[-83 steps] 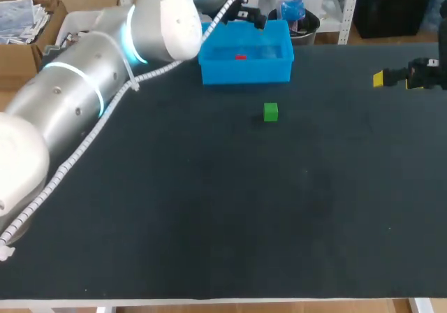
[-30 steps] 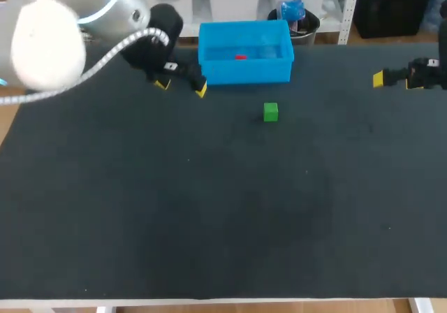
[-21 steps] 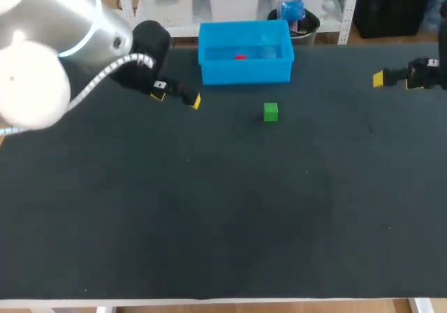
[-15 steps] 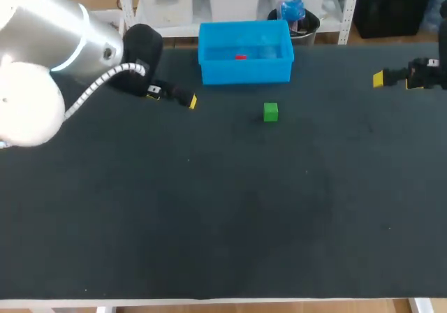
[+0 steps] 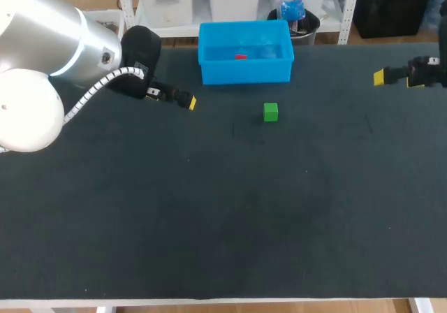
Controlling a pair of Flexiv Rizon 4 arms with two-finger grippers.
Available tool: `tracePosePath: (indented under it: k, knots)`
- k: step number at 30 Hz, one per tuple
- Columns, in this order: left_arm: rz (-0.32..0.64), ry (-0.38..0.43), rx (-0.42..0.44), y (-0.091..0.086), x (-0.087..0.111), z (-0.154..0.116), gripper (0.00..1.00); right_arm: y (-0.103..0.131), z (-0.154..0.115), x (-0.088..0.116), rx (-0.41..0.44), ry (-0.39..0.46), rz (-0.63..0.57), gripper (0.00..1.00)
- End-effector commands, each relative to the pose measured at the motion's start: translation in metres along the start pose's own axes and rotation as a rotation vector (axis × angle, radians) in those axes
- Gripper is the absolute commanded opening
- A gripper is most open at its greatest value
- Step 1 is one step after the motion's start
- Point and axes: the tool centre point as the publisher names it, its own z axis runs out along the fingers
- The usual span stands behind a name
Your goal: Use the left arm to pick the red cube and place it into the blue plastic box first, then use the right arm to grasp the green cube and put it into the same blue plastic box after the first action is fully finished.
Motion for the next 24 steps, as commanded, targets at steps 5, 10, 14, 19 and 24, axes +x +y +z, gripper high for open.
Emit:
tracePosePath:
  k: [5, 10, 14, 19, 24]
  knots:
    - [0.002, -0.002, 0.007, 0.002, 0.000, 0.000, 1.00, 0.046, 0.039, -0.036, 0.143, 0.179, -0.066, 1.00]
    - [0.002, -0.002, 0.007, 0.002, 0.000, 0.000, 1.00, 0.068, 0.060, -0.048, 0.180, 0.229, -0.094, 1.00]
    - [0.002, -0.002, 0.007, 0.002, 0.000, 0.000, 1.00, 0.073, 0.069, -0.054, 0.211, 0.246, -0.088, 1.00]
    - [0.002, -0.002, 0.007, 0.002, 0.000, 0.000, 1.00, 0.071, 0.070, -0.054, 0.211, 0.251, -0.076, 1.00]
    - [0.002, -0.002, 0.007, 0.002, 0.000, 0.000, 1.00, 0.071, 0.070, -0.054, 0.211, 0.251, -0.076, 1.00]
